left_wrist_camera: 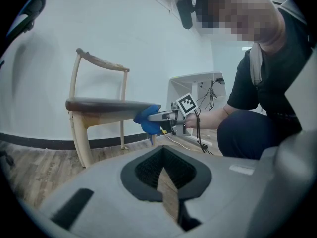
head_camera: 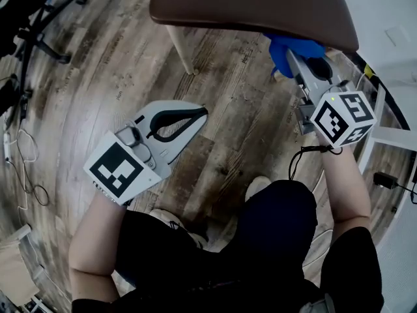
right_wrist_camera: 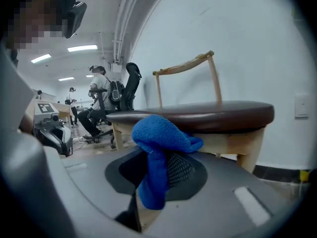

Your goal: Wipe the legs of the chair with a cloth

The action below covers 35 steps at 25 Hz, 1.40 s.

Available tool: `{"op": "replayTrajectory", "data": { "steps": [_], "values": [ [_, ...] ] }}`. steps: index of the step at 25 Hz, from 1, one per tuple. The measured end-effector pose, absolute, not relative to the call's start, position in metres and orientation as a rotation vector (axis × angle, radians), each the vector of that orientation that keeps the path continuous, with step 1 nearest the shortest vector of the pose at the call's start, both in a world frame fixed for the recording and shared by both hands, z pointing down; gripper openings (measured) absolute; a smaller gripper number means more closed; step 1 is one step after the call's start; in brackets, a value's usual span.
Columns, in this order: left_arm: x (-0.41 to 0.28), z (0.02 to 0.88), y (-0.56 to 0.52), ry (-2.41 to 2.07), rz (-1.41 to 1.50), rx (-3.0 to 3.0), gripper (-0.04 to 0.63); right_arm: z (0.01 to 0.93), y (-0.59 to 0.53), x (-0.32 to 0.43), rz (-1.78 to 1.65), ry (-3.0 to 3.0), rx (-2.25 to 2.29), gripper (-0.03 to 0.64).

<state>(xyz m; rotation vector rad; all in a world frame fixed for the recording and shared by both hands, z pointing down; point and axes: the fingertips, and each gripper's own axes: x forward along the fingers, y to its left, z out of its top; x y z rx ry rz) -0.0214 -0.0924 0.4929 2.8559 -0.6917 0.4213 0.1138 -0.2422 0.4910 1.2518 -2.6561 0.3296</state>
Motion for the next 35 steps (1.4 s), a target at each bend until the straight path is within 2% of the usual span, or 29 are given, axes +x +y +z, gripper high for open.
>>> {"op": "replayTrajectory", "data": {
  "steps": [18, 27, 35],
  "values": [
    [-0.038, 0.488, -0.091, -0.727, 0.348, 2.801, 0.005, 0.492, -0.23, -0.081, 0.195, -2.885, 0.699, 0.092],
    [-0.062, 0.486, -0.089, -0.754, 0.316, 2.755, 0.005, 0.522, -0.239, -0.102, 0.281, -2.925, 0.658, 0.092],
    [-0.082, 0.501, -0.094, -0.792, 0.316, 2.687, 0.005, 0.586, -0.251, -0.1, 0.403, -2.879, 0.664, 0.095]
  ]
}}
